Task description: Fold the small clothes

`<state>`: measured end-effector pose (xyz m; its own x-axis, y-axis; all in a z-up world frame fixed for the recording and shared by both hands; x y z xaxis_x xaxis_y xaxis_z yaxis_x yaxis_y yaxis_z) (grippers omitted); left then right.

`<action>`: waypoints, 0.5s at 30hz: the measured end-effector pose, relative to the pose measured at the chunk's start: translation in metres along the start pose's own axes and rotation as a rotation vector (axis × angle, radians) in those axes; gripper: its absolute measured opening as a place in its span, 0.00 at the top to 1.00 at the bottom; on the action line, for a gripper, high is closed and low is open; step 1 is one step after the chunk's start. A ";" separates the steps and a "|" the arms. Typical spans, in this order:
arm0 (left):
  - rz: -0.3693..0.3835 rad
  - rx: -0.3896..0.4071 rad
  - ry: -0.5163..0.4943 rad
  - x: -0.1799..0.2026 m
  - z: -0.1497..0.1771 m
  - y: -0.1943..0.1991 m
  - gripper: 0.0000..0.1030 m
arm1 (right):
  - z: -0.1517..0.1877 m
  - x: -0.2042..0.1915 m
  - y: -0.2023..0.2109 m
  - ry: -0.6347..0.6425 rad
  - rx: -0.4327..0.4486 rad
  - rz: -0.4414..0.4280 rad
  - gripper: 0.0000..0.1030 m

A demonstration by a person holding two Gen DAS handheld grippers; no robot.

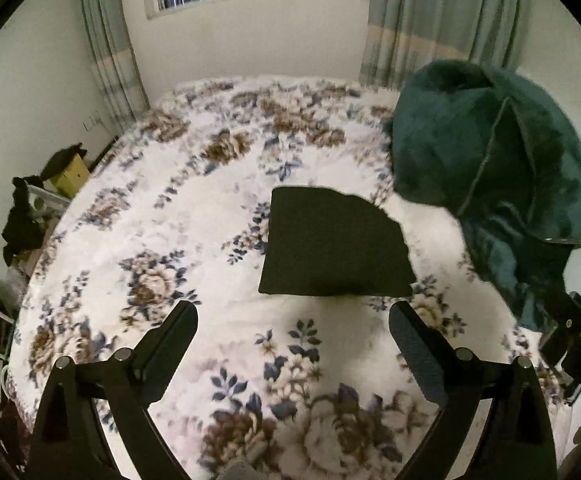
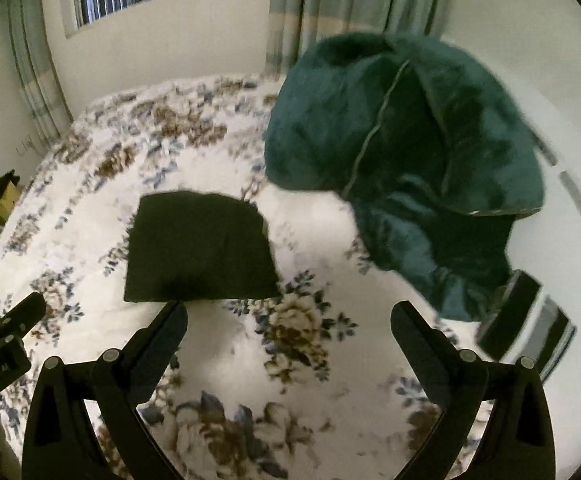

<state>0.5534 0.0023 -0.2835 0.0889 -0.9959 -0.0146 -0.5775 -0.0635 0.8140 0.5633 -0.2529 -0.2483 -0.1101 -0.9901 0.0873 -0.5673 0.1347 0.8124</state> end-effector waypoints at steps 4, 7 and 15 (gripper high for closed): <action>0.004 0.039 0.009 0.000 0.002 0.068 0.05 | 0.005 0.014 0.088 -0.007 0.055 -0.009 0.00; 0.008 0.072 0.000 0.002 0.004 0.110 0.05 | 0.011 0.021 0.149 0.000 0.093 -0.021 0.00; 0.002 0.178 0.007 0.002 0.018 0.212 0.05 | 0.025 0.035 0.286 0.032 0.225 -0.031 0.00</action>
<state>0.4169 -0.0145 -0.1216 0.0931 -0.9956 -0.0079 -0.7119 -0.0721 0.6986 0.3763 -0.2483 -0.0270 -0.0659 -0.9942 0.0849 -0.7384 0.1058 0.6660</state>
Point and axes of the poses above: each gripper's, at about its wrist camera, not at the fingertips, and y roughly against the way its jaws point, x to its right, z to its underside, the point moved 9 cm from there along -y, roughly the way its jaws point, and after that the axes turned 2 degrees about -z, right-handed, at the moved point
